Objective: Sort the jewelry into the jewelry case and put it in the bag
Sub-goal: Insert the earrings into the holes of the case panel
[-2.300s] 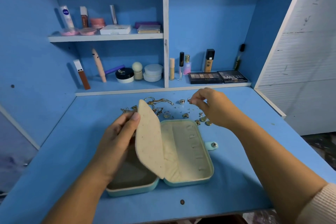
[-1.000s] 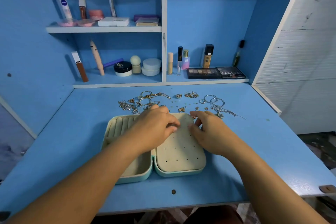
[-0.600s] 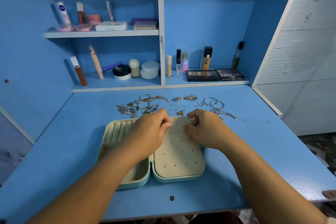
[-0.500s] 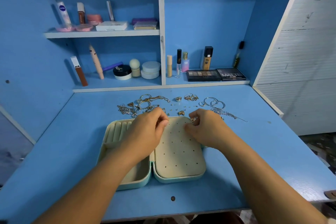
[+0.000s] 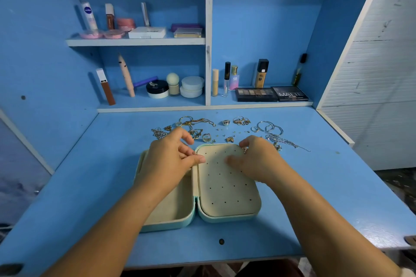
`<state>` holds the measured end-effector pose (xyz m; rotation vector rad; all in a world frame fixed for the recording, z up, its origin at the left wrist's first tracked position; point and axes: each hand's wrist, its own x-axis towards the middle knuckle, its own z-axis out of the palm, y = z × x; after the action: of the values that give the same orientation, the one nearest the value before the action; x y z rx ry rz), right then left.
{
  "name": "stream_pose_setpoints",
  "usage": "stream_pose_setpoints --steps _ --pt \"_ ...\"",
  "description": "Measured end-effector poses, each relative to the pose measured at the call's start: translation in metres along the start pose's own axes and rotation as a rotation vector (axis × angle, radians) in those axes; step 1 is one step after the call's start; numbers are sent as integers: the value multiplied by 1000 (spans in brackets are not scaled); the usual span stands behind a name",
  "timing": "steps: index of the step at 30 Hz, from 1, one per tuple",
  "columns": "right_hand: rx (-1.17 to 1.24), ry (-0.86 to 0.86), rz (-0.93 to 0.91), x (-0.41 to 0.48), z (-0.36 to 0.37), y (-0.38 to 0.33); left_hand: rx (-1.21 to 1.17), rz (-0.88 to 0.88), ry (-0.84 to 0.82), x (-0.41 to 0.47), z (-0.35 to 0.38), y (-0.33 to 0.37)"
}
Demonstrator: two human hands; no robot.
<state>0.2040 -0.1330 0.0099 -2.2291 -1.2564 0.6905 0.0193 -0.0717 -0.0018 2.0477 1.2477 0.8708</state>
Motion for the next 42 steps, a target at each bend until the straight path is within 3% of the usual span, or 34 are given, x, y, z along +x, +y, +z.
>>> stream_pose_setpoints --steps 4,7,10,18,27,31,36,42 --pt "-65 52 -2 -4 5 -3 39 51 3 -1 2 3" --pt "-93 148 -218 -10 11 -5 74 114 -3 -5 2 7" --pt "3 125 -419 -17 15 -6 61 139 28 -9 4 10" --pt "125 195 -500 -16 30 -1 -75 238 102 -7 15 7" --pt "226 167 -594 -6 24 11 -410 -16 -201 6 13 12" --pt "182 120 -521 1 13 16 -374 -17 -212 13 13 12" --pt "-118 48 -370 16 -10 28 -138 94 -110 20 6 1" --pt "-116 -41 -233 19 -9 13 -99 95 -83 14 8 -4"
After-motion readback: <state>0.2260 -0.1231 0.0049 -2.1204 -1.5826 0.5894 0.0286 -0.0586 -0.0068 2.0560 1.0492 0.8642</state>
